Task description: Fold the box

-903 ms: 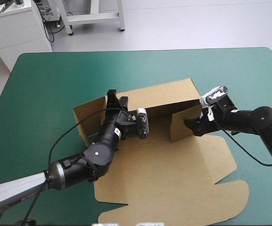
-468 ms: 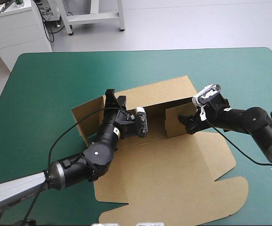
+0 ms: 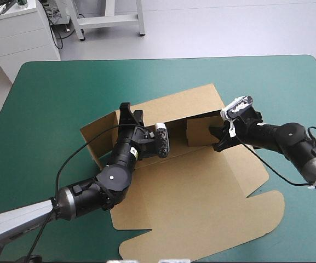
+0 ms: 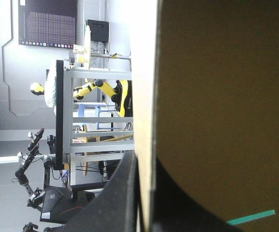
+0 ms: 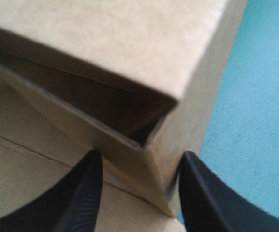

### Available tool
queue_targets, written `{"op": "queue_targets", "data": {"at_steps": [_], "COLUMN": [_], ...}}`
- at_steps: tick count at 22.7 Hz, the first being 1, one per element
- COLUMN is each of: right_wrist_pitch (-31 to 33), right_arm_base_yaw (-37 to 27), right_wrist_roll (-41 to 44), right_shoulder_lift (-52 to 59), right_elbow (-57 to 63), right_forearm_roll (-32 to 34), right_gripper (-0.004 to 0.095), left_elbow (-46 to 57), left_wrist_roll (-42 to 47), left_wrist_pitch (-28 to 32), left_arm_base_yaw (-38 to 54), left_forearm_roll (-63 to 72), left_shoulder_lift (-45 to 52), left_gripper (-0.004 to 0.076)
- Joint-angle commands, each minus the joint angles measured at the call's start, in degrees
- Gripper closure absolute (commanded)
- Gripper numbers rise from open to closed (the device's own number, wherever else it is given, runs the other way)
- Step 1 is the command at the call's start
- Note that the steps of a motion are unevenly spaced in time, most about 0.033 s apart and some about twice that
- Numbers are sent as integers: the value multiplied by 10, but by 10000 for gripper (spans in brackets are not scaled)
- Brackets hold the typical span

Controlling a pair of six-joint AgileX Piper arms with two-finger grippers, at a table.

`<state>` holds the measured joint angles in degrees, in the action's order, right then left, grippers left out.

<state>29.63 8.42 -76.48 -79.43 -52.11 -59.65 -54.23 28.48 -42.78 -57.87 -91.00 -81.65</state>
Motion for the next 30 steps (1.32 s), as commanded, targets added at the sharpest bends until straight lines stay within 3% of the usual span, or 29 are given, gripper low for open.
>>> {"op": "queue_targets", "data": {"at_steps": [1, 3, 18, 21, 26, 28, 30], "right_wrist_pitch": [-34, -30, -24, 6, 23, 26, 25], "right_arm_base_yaw": [0, 0, 0, 0, 0, 0, 0], "right_wrist_roll": [-46, -51, -51, -86, -46, 12, 61], "right_shoulder_lift": [10, 6, -5, -5, -5, -5, -5], "right_elbow": [-14, -14, -14, -14, -14, -14, -14], "right_forearm_roll": [-73, -80, -79, -71, -54, 6, 42], "right_gripper": [803, 936, 926, 776, 136, 66, 66], "left_elbow": [-19, -19, -19, -19, -19, -19, -19], "left_wrist_roll": [8, 8, 8, 8, 8, 8, 8], "left_wrist_pitch": [38, 49, 56, 56, 56, 54, 54], "left_arm_base_yaw": [-7, -7, -7, -7, -7, -7, -7], "left_forearm_roll": [-29, -29, -30, -30, -30, -30, -30], "left_shoulder_lift": [18, 18, 18, 18, 18, 18, 18], "left_gripper": [756, 756, 756, 756, 756, 756, 756]}}
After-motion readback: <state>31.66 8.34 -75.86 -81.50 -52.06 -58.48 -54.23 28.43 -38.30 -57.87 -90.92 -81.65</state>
